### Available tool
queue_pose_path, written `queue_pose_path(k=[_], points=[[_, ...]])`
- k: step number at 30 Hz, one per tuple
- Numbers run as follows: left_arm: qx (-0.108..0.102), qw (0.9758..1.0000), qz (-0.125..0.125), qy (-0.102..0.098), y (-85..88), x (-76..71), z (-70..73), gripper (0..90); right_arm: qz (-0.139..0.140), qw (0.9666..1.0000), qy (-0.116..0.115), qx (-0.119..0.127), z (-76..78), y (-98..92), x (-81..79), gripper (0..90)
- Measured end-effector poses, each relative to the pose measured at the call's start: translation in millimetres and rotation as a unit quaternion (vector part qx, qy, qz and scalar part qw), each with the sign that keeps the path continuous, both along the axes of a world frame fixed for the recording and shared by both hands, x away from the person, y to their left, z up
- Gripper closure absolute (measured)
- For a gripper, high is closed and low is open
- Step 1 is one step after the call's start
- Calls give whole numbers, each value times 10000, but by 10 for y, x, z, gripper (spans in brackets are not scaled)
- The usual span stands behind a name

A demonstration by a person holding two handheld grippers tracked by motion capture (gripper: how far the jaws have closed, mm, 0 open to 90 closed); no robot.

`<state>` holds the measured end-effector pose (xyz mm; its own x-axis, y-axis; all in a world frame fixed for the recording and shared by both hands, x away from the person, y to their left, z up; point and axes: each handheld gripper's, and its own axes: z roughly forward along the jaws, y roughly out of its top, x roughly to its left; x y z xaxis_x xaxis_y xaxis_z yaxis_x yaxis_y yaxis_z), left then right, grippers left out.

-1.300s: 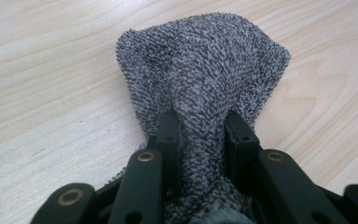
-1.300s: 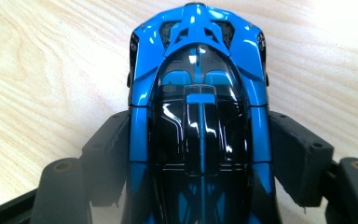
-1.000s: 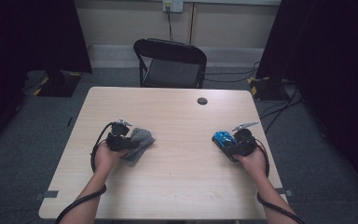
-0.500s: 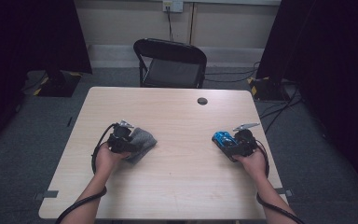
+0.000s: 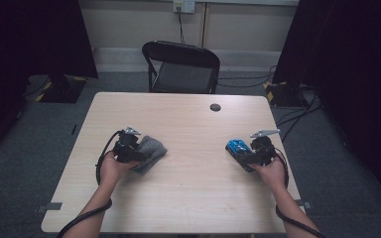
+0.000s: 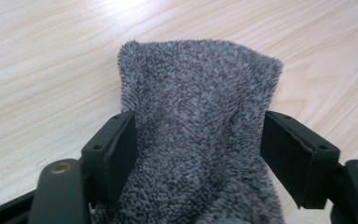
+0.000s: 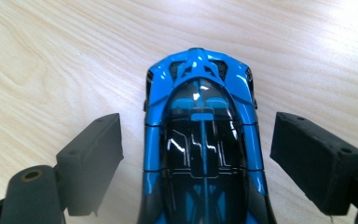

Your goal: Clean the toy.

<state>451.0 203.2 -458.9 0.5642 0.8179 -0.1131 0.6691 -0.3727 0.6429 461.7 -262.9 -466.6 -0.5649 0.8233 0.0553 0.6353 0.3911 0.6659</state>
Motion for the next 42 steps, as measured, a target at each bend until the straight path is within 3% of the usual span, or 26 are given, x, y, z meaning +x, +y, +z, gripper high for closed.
queue_pose_path(k=[12,22,36,42], points=[[-192,9995,-208,-168,-26,-128,211,234,222,9996,-164,-42,163,68,-121,139],[-306,9978,-530,-250,-194,-305,296,234,515,9985,-171,-56,196,160,-256,139],[-438,9920,-1137,-327,-550,-546,216,239,948,9951,-254,147,171,350,-450,144],[-528,9903,-1253,-294,-628,-616,149,242,1160,9928,-302,-9,121,453,-535,144]])
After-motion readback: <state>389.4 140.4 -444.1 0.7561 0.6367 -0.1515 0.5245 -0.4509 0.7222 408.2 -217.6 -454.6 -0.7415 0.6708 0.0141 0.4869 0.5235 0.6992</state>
